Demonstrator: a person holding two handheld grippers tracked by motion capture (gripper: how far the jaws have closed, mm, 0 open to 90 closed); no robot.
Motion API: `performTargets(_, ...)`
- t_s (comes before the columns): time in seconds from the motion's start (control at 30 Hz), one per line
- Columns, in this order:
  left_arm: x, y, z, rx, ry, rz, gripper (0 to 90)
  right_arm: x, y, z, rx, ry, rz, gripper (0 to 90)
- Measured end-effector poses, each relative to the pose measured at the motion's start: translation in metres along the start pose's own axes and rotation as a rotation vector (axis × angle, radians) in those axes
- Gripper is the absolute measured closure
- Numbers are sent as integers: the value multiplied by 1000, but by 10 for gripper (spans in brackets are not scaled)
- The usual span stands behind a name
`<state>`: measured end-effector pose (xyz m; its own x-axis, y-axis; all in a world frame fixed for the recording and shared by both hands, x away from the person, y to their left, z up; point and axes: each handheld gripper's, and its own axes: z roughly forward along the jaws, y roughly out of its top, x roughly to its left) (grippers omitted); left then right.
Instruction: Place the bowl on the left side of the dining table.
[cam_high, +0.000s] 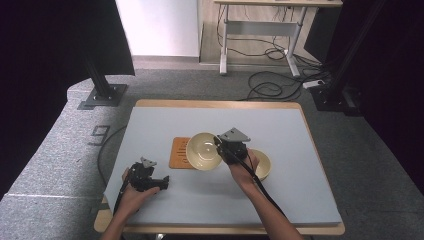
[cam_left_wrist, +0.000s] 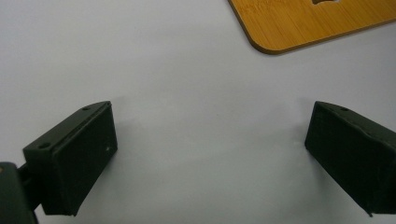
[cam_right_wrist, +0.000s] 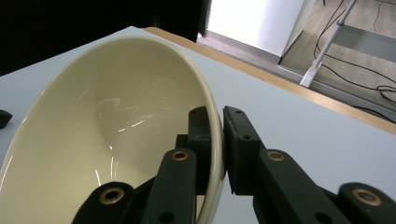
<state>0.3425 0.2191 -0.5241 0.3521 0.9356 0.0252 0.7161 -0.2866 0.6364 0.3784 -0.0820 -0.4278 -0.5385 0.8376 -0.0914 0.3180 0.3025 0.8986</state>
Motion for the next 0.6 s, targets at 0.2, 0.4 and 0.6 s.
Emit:
performTargets(0.2, 0, 0, 0, 1, 0, 1, 24, 1, 0, 3, 3, 0, 1, 818)
performTargets(0.4, 0, 0, 0, 1, 1, 2, 24, 5, 1, 8, 13, -2, -6, 818)
performTargets(0.6, 0, 0, 0, 0, 1, -1, 24, 10, 2, 13, 21, 8, -11, 818)
